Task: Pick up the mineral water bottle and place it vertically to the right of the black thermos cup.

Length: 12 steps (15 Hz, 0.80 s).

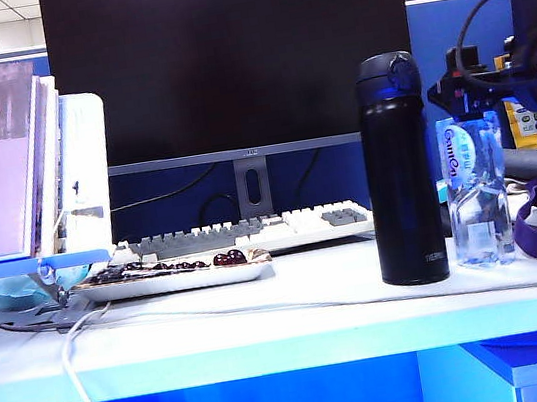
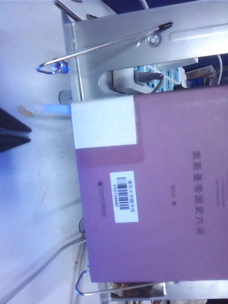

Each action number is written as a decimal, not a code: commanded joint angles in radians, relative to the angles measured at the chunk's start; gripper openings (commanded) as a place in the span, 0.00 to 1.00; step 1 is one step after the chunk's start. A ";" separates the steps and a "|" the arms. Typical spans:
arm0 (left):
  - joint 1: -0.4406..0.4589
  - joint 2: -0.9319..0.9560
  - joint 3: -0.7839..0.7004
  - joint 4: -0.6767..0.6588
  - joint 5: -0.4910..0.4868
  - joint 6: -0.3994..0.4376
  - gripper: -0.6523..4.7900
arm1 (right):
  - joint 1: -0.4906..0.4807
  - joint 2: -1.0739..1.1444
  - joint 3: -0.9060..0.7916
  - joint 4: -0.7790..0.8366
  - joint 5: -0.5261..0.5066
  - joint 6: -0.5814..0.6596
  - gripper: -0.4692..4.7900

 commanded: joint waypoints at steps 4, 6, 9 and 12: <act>0.001 -0.003 -0.001 -0.011 0.003 0.000 0.11 | 0.000 -0.003 0.007 0.021 -0.003 -0.008 0.73; 0.001 -0.003 -0.001 -0.011 0.003 0.000 0.11 | 0.000 -0.018 0.007 0.021 -0.003 -0.008 0.73; 0.001 -0.003 -0.001 -0.011 0.003 0.000 0.11 | 0.000 -0.074 0.007 0.021 -0.003 -0.008 0.73; 0.001 -0.003 -0.001 -0.011 0.003 0.000 0.11 | 0.000 -0.185 0.005 0.021 -0.002 -0.008 0.45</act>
